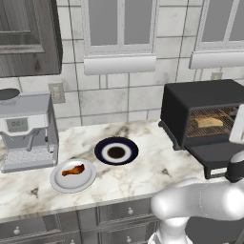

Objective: Open the toaster oven door. Place the baguette on the bottom rack in the toaster oven and place the chicken drumstick on the top rack.

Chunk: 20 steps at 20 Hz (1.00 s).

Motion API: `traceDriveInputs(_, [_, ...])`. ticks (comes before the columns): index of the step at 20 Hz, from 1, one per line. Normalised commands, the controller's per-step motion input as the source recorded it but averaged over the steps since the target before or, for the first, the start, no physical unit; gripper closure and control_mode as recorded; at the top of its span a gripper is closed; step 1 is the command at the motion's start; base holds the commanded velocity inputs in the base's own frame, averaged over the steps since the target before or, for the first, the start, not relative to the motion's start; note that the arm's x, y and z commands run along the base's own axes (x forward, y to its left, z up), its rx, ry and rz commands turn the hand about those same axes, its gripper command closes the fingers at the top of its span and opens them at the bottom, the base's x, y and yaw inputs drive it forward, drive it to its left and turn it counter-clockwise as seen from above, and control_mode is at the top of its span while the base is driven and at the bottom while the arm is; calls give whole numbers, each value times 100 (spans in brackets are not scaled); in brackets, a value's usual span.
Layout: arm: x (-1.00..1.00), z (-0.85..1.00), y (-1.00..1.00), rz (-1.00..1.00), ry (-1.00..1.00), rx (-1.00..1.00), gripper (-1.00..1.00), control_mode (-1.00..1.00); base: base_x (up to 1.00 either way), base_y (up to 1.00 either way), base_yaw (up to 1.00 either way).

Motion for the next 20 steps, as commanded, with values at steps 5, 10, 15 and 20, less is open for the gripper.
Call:
traceDriveInputs(5, [43, -3, 0, -5, -9, 0, -100, -100, 0, 0, 0])
traceDriveInputs(10, [35, -18, 0, -5, -2, 0, -100, -100, 0, 0, 0])
traceDriveInputs(15, [38, -17, -10, -2, 0, 0, -100, -100, 0, 0, 0])
traceDriveInputs(20, [43, -7, -16, 0, 0, 2, -100, -100, 0, 0, 0])
